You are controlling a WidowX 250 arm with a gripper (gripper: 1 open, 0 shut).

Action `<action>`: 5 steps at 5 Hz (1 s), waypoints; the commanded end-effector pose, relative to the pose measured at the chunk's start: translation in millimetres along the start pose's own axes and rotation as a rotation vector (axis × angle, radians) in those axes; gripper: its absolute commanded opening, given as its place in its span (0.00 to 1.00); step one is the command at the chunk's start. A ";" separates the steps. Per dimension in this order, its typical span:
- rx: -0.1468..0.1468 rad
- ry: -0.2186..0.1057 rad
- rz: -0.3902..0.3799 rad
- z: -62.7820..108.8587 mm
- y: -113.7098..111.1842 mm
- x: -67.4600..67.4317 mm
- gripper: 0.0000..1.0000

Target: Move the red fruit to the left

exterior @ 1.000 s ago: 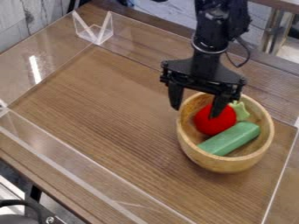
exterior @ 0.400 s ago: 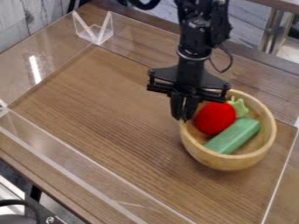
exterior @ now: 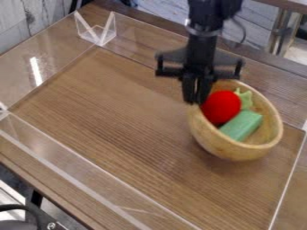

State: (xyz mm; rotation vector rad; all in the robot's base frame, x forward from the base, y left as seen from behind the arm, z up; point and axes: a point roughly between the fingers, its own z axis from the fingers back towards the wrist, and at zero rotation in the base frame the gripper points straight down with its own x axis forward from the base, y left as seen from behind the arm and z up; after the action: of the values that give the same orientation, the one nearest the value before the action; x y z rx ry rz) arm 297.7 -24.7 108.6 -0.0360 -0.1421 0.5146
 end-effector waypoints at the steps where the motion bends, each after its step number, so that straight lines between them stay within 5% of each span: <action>1: -0.076 -0.073 0.082 51.7 -1.0 12.4 0.00; 2: -0.114 -0.075 0.097 70.0 7.1 11.1 0.00; 5: -0.090 -0.079 0.173 65.6 24.9 -30.4 0.00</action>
State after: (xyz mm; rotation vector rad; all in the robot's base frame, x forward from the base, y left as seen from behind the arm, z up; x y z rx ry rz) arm 247.1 -16.8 154.7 -0.0954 -0.1907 0.6845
